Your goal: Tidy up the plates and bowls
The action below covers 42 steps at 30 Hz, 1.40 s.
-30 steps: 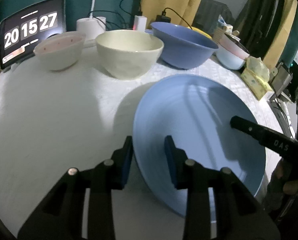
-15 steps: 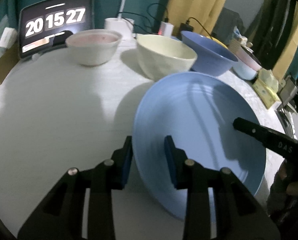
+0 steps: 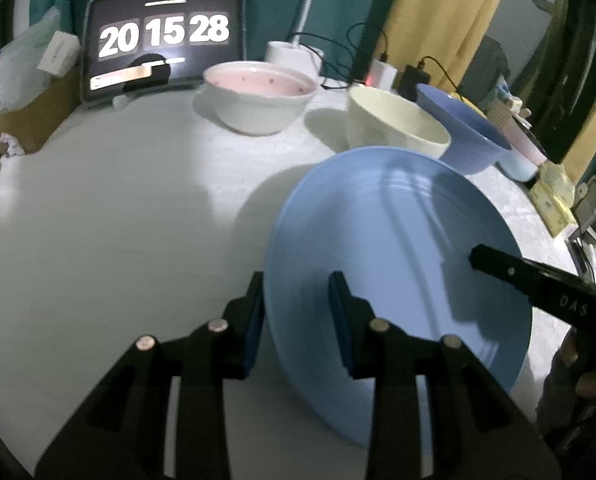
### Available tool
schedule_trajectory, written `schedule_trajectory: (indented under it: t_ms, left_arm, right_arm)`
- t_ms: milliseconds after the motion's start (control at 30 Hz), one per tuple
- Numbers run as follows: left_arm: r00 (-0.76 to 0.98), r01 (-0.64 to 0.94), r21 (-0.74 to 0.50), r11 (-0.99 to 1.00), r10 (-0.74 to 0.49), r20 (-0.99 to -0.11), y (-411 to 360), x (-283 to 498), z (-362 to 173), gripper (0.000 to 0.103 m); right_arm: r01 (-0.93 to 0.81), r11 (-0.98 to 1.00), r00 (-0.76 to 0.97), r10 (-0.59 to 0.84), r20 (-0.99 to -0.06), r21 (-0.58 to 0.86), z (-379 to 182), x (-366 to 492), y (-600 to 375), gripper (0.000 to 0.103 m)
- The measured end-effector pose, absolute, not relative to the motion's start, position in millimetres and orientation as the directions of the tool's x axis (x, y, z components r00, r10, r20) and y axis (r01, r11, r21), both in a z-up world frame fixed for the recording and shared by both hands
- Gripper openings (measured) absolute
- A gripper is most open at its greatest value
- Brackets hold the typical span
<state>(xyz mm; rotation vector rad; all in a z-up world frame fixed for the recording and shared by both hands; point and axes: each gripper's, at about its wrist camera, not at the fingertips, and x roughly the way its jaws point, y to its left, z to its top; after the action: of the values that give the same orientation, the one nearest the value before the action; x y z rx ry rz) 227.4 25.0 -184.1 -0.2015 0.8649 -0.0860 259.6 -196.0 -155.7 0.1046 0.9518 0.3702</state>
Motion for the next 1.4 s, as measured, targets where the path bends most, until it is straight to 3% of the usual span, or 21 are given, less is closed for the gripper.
schedule_trajectory:
  t_ms: [1000,1400]
  left_arm:
    - [0.665,-0.100,-0.151,0.984,-0.047,-0.745,62,224,-188,0.034]
    - [0.732,-0.142,-0.094,0.985,0.040,-0.680,53,212,-157,0.034]
  right_arm:
    - [-0.325,0.916,0.482,0.375,-0.792,0.235,-169,274,-137,0.038]
    - [-0.305,0.924,0.503,0.363,-0.784,0.232,-162,271,-155,0.038]
